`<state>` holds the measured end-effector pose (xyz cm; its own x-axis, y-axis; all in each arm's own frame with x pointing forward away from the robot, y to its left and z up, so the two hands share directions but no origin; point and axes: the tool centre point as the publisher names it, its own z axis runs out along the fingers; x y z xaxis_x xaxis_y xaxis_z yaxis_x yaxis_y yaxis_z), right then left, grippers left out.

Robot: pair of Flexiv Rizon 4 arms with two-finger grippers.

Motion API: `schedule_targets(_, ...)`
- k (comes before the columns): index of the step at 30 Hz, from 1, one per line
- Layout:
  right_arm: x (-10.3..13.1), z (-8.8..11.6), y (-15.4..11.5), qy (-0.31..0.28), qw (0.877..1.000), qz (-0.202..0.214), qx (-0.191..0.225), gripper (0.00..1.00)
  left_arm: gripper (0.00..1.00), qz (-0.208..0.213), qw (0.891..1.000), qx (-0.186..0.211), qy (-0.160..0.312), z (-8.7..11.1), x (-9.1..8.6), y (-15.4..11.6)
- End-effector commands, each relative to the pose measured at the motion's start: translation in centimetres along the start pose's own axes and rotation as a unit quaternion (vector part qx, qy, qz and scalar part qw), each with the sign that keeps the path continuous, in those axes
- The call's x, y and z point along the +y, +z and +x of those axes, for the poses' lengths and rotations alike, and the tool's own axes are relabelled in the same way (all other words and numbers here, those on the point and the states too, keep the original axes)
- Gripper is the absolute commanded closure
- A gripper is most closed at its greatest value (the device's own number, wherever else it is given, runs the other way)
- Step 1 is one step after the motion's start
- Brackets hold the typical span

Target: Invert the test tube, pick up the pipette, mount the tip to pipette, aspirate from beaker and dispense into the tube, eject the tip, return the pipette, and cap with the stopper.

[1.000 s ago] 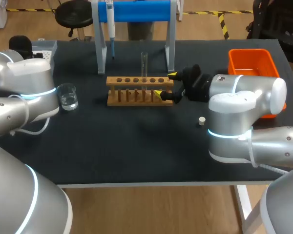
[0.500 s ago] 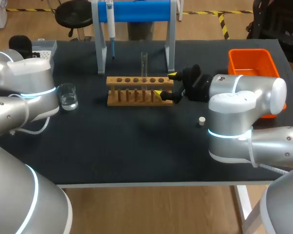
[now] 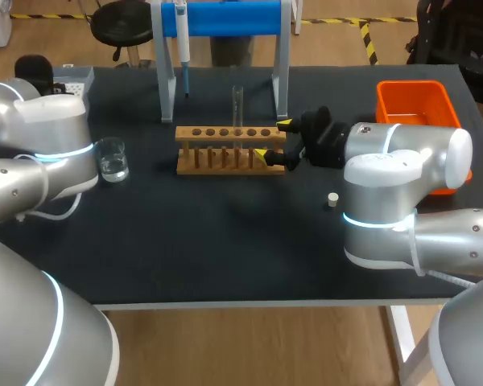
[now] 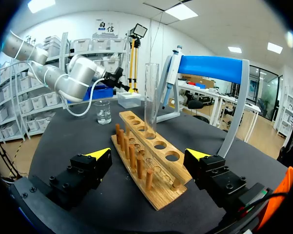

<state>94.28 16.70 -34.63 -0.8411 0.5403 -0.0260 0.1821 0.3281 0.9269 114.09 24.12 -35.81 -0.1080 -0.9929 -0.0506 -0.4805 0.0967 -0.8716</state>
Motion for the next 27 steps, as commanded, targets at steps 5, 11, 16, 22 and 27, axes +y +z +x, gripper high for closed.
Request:
schedule_targets(5, 0.0, 0.1, -0.1, 0.0, 1.0, 0.0, -0.001, 0.0, 1.0, 0.001, 1.0, -0.005, 0.002, 0.2, -0.5, -0.5)
schedule_targets(11, 0.0, 0.1, -0.1, 0.0, 1.0, 0.0, -0.001, 0.0, 1.0, 0.003, 1.0, -0.008, 0.006, 0.3, -0.9, -0.7)
schedule_targets(16, 0.0, 0.1, -0.1, 0.0, 1.0, 0.0, -0.001, 0.0, 1.0, 0.004, 1.0, -0.01, 0.01, 0.3, -1.2, -0.8)
schedule_targets(22, 0.0, 0.1, -0.1, 0.0, 1.0, 0.0, -0.001, 0.0, 1.0, 0.002, 1.0, -0.012, 0.015, 0.4, -1.6, -1.0)
schedule_targets(27, 0.0, 0.1, -0.1, 0.0, 1.0, 0.0, -0.001, 0.0, 1.0, 0.003, 1.0, -0.016, 0.018, 0.3, -2.0, -1.3)
